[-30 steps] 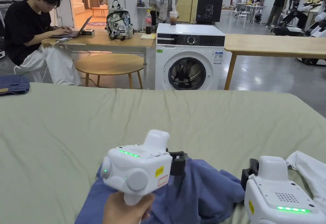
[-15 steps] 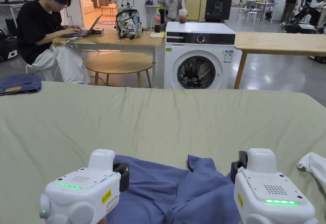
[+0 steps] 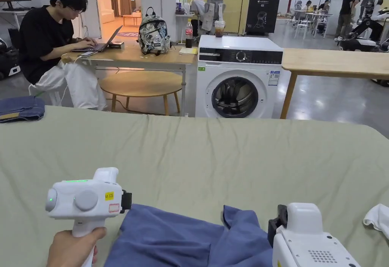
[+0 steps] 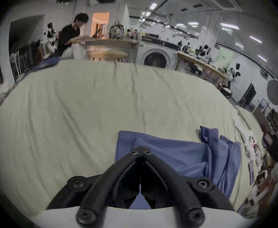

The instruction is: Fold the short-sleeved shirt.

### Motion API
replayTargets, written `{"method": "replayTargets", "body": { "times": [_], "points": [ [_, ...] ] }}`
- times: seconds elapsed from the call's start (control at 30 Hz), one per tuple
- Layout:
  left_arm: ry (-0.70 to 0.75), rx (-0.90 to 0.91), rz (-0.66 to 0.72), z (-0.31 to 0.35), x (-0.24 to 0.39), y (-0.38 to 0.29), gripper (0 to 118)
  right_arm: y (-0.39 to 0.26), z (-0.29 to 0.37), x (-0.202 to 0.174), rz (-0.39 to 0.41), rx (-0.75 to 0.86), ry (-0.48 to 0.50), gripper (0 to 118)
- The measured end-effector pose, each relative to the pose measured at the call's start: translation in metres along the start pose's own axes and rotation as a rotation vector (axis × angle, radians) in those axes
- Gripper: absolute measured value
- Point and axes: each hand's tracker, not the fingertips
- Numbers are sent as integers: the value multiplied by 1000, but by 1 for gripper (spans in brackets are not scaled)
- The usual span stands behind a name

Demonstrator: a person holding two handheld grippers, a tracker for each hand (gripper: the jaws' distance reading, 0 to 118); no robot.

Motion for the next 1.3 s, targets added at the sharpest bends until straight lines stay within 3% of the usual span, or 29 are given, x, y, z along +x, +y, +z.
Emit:
{"method": "replayTargets", "body": {
  "times": [0.07,0.1,0.13,0.17,0.23,0.37,0.53,0.57,0.63,0.67,0.97,1.17,1.2,1.3],
  "points": [
    [13,-81,34,-24,-2,13,0,-1,-4,5,2,-9,-11,0],
    [6,-111,43,-35,-3,18,9,-2,-6,8,3,-17,-16,0],
    [7,-138,57,-47,-5,21,28,-3,-8,11,5,-28,-23,0],
    [15,-165,57,-58,-6,23,39,-5,-10,14,8,-34,-26,0],
    [65,-213,67,-78,-9,26,50,-8,-13,19,24,-48,-37,0],
    [148,-273,80,-107,-14,26,51,-13,-17,30,31,-73,-59,0],
    [187,-265,17,-115,-4,20,46,-20,-20,39,39,-98,-81,0],
    [201,-242,-22,-113,-1,19,37,-21,-20,40,39,-102,-84,0],
    [197,-234,-99,-117,5,16,7,-24,-22,42,35,-115,-87,0],
    [196,-231,-136,-118,8,15,0,-25,-23,43,33,-122,-88,0],
    [71,-115,-70,-78,-7,18,0,-16,-28,72,-2,-153,-113,0],
    [-21,42,-15,-6,-6,5,0,-6,-70,103,-47,-354,-75,1],
    [-24,50,-19,3,-5,1,0,-7,-77,106,-40,-388,-78,11],
    [-26,91,-26,30,0,-13,0,-17,-113,120,-43,-510,-41,57]
  ]
}}
